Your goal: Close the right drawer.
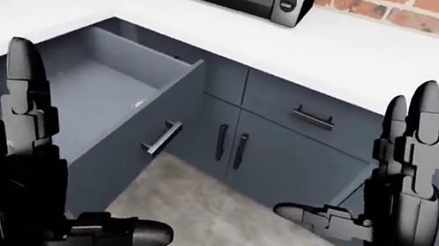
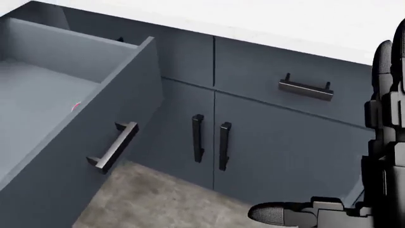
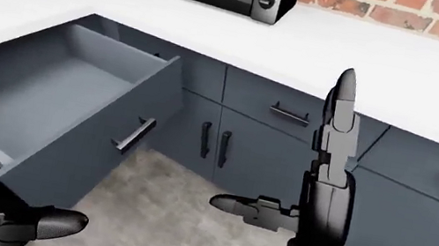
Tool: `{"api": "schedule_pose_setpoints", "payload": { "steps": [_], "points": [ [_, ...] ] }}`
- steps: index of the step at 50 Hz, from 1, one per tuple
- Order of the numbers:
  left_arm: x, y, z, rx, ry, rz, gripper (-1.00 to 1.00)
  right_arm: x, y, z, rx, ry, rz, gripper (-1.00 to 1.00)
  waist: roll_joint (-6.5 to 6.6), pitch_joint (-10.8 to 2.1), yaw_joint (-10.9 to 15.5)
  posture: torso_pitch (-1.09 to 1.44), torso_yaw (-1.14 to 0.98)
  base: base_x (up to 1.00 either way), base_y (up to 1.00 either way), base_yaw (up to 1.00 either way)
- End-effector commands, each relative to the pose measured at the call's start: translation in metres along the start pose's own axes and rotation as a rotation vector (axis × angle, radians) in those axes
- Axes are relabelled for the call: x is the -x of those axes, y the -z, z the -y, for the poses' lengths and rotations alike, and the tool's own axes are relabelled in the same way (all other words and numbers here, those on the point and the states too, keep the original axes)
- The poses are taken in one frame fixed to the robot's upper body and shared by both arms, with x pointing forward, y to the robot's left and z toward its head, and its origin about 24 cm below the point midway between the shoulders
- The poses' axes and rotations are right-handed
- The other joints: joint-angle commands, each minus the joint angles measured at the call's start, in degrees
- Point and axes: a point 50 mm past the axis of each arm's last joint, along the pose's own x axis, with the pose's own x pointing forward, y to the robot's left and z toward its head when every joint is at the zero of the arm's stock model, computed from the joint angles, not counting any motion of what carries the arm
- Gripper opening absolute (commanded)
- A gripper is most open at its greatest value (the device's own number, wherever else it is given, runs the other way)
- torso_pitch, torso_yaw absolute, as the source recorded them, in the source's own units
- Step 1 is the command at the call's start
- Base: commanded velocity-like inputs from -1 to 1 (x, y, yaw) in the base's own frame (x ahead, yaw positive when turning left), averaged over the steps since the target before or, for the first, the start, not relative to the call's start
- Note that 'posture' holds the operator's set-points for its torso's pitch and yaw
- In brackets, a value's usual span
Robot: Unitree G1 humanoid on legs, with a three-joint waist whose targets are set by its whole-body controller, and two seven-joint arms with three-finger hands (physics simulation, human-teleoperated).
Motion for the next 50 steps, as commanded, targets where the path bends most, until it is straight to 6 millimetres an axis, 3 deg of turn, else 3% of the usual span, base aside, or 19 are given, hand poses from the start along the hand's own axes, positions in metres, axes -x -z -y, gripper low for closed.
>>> {"api": "schedule_pose_setpoints", "payload": {
  "steps": [1,3,4,6,14,15,16,17,18,19,24,36,37,38,39,42,45,47,50],
  "points": [
    [-0.002,-0.005,-0.001,-0.002,-0.004,0.035,1.0,-0.002,-0.01,0.0,-0.008,0.006,0.06,1.0,-0.05,0.03,0.12,0.0,0.0,0.0,0.34,0.0],
    [-0.002,-0.005,-0.001,-0.002,-0.004,0.035,1.0,-0.002,-0.009,0.0,-0.008,0.007,0.06,1.0,3.36,-1.11,0.08,0.0,0.0,0.0,0.34,0.0],
    [-0.002,-0.005,-0.001,-0.002,-0.004,0.036,1.0,-0.002,-0.009,-0.001,-0.009,0.007,0.06,1.0,2.94,-1.53,0.25,0.0,0.0,0.0,0.33,0.0],
    [-0.002,-0.005,-0.001,-0.002,-0.004,0.035,1.0,-0.002,-0.007,-0.001,-0.008,0.006,0.057,1.0,2.8,-0.21,0.69,0.0,0.0,0.0,0.33,0.0],
    [-0.003,-0.006,-0.002,-0.004,-0.006,0.035,1.0,0.0,-0.004,-0.002,-0.017,0.007,0.05,1.0,-2.05,0.31,-0.24,0.0,0.0,0.0,0.34,0.0],
    [-0.003,-0.006,-0.002,-0.003,-0.006,0.035,1.0,0.001,-0.005,-0.002,-0.024,0.006,0.058,1.0,-3.84,0.47,0.04,0.0,0.0,0.0,0.0,0.0],
    [-0.003,-0.006,-0.001,-0.003,-0.006,0.036,1.0,0.001,-0.004,-0.002,-0.037,0.003,0.057,1.0,-3.58,-0.29,0.58,0.0,0.0,0.0,0.0,0.0],
    [-0.003,-0.007,-0.001,-0.003,-0.007,0.036,1.0,0.001,-0.005,-0.001,-0.033,0.005,0.059,1.0,-4.31,-0.81,0.93,0.0,0.0,0.0,0.0,0.0],
    [-0.003,-0.007,-0.002,-0.003,-0.007,0.035,1.0,0.002,-0.005,-0.001,-0.034,0.004,0.061,1.0,-4.02,-0.4,0.84,0.0,0.0,0.0,0.0,0.0],
    [-0.003,-0.007,-0.001,-0.003,-0.007,0.035,1.0,0.002,-0.005,-0.001,-0.032,0.004,0.063,1.0,-3.22,-0.7,0.9,0.0,0.0,0.0,0.0,0.0],
    [-0.003,-0.007,-0.001,-0.003,-0.007,0.035,1.0,0.003,-0.003,-0.002,-0.017,0.005,0.061,1.0,-2.0,-1.69,0.7,0.0,0.0,0.0,0.0,0.0],
    [-0.001,-0.004,-0.002,-0.002,-0.007,0.034,1.0,0.002,-0.003,-0.002,-0.013,0.01,0.059,1.0,-1.16,-2.86,0.27,0.0,0.0,0.0,0.04,0.0],
    [-0.001,-0.004,-0.002,-0.002,-0.007,0.034,1.0,0.002,-0.002,-0.002,-0.014,0.01,0.056,1.0,-0.85,-3.38,0.12,0.0,0.0,0.0,0.07,0.0],
    [-0.002,-0.004,-0.002,-0.002,-0.007,0.034,1.0,0.003,-0.002,-0.002,-0.013,0.011,0.056,1.0,-0.77,-1.94,-0.01,0.0,0.0,0.0,0.11,0.0],
    [-0.002,-0.004,-0.002,-0.002,-0.007,0.034,1.0,0.003,-0.001,-0.002,-0.015,0.01,0.055,1.0,-0.76,-1.37,-0.1,0.0,0.0,0.0,0.15,0.0],
    [-0.002,-0.004,-0.002,-0.003,-0.009,0.033,1.0,0.003,-0.001,-0.002,-0.014,0.012,0.053,1.0,-0.3,-1.03,-0.13,0.0,0.0,0.0,0.15,0.0],
    [-0.002,-0.003,-0.002,-0.003,-0.009,0.034,1.0,0.003,0.0,-0.002,-0.013,0.014,0.05,1.0,-1.99,-1.39,-0.02,0.0,0.0,0.0,0.26,0.0],
    [-0.001,-0.003,-0.002,-0.003,-0.01,0.033,1.0,0.002,-0.002,-0.002,-0.018,0.012,0.049,1.0,-2.35,-1.26,0.03,0.0,0.0,0.0,0.36,0.0],
    [-0.001,-0.002,-0.002,-0.003,-0.01,0.033,1.0,0.001,-0.005,-0.002,-0.022,0.015,0.047,1.0,-1.0,-0.38,-0.13,0.0,0.0,0.0,0.37,0.0]
  ]
}}
